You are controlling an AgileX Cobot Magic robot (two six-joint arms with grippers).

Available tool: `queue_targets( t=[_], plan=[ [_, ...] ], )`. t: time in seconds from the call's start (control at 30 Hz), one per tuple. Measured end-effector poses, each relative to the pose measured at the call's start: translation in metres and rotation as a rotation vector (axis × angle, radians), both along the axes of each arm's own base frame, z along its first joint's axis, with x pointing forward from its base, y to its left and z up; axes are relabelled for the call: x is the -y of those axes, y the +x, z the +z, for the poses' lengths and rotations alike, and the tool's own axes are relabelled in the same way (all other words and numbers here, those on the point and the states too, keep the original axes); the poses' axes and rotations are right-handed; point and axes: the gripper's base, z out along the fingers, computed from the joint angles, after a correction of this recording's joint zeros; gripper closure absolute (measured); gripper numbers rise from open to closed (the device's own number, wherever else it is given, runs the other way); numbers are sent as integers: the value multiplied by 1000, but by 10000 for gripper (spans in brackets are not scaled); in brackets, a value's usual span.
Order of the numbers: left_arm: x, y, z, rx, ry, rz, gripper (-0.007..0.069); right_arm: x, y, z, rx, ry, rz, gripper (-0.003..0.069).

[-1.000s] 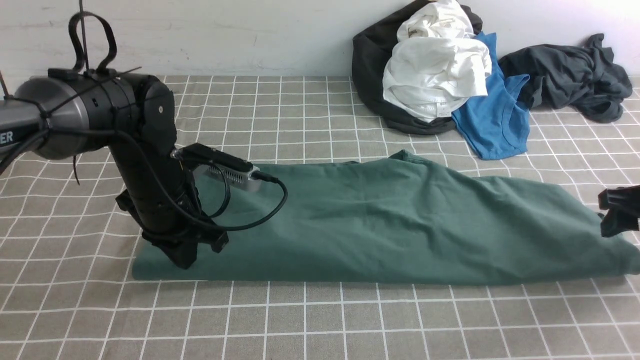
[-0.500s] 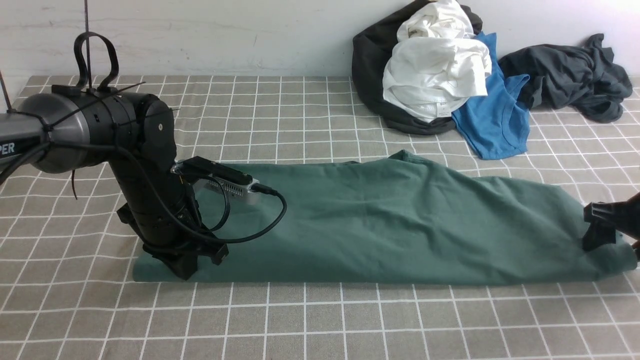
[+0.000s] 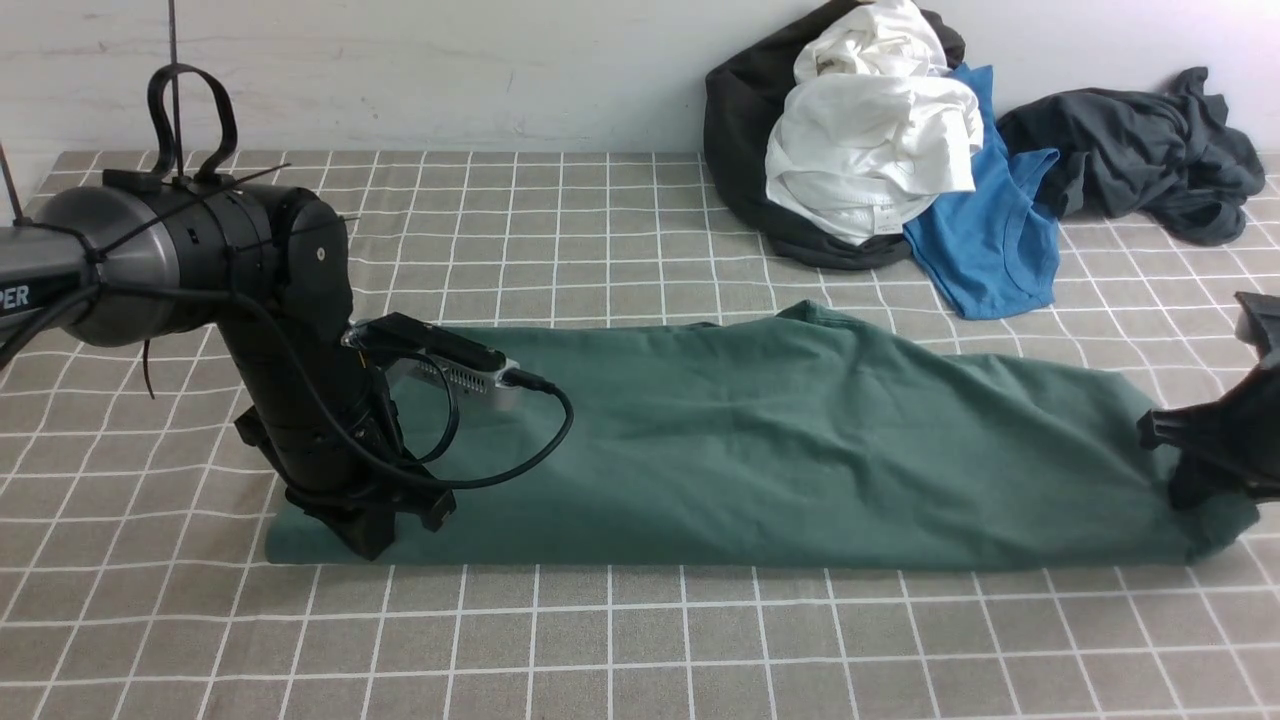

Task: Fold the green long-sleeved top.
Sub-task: Use the right arm to clamp the right edge of the fabric, then use the right arm to drag the right edge of the fabric to the left and folds it over the left edge

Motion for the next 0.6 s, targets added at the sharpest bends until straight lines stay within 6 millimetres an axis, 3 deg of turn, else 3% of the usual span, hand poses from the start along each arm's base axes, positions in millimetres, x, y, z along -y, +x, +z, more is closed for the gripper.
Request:
queue_targets(
  t=[0.13,0.27,0.4,0.43,0.6],
  plan=[
    [0,0,1,4,0,-11,631,1,1,3,-18,-15,41,616],
    [-1,-3,12,29,-7,-15,631,6,1,17,-36,-79,72,636],
    [-1,-12,38,71,-38,-8,631,14,-3,54,6,-195,51,636],
    [-1,-19,57,105,-63,-4,631,19,-5,78,56,-254,23,637],
    [-5,-44,108,219,-118,-6,631,15,-17,151,234,-310,-21,638]
  ],
)
